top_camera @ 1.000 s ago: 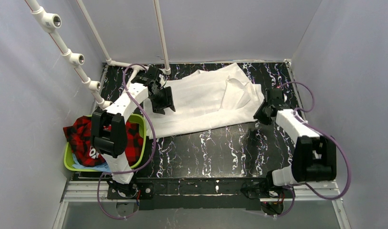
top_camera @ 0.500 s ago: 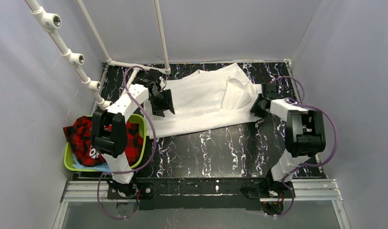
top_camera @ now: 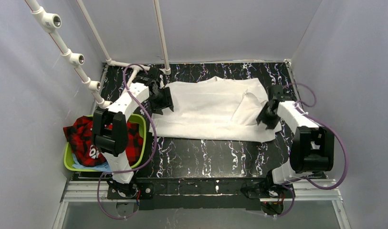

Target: Set up the pet bed

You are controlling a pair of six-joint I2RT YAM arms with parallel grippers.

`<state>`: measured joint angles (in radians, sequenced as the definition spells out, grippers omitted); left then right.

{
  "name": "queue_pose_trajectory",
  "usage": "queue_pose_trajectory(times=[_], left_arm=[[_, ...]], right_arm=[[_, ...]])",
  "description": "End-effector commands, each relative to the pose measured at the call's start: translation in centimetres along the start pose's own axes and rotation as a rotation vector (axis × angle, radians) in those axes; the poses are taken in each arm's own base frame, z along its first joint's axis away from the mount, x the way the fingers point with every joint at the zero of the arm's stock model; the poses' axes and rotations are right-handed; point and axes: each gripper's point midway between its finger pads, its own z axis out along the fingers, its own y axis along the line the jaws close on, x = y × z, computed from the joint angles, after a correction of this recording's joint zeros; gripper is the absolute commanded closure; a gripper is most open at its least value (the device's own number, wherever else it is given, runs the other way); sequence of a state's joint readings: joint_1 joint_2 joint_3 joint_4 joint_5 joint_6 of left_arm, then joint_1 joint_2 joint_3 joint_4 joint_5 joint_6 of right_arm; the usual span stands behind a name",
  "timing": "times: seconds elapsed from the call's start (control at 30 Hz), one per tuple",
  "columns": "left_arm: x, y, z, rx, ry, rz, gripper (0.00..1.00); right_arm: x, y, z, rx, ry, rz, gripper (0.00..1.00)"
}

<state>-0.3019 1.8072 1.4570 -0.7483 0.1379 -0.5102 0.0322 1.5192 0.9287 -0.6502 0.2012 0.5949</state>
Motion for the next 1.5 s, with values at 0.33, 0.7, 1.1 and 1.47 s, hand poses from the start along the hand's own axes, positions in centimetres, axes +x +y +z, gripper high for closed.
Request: queue_pose_trajectory(times=[0.33, 0.7, 1.1, 1.47], left_arm=[[-3.1, 1.0, -4.7, -0.001, -0.154, -0.035, 0.38], [-2.9, 1.9, -5.1, 0.006, -0.144, -0.060, 0.38], [-3.9, -0.2, -5.5, 0.119, -0.135, -0.068, 0.37], [-3.2, -2.6, -3.8, 0.264, -0.081, -0.128, 0.34]], right_arm=[[-16.5, 15.7, -6.2, -0.462, -0.364, -0.501, 0.23], [-16.5, 15.6, 0.1, -0.230, -0.375, -0.639, 0.54], [-9.5, 18.8, -12.7, -0.798, -0.494, -0.711, 0.99], [6.5, 8.9, -9.6, -0.776, -0.065, -0.421, 0.99]])
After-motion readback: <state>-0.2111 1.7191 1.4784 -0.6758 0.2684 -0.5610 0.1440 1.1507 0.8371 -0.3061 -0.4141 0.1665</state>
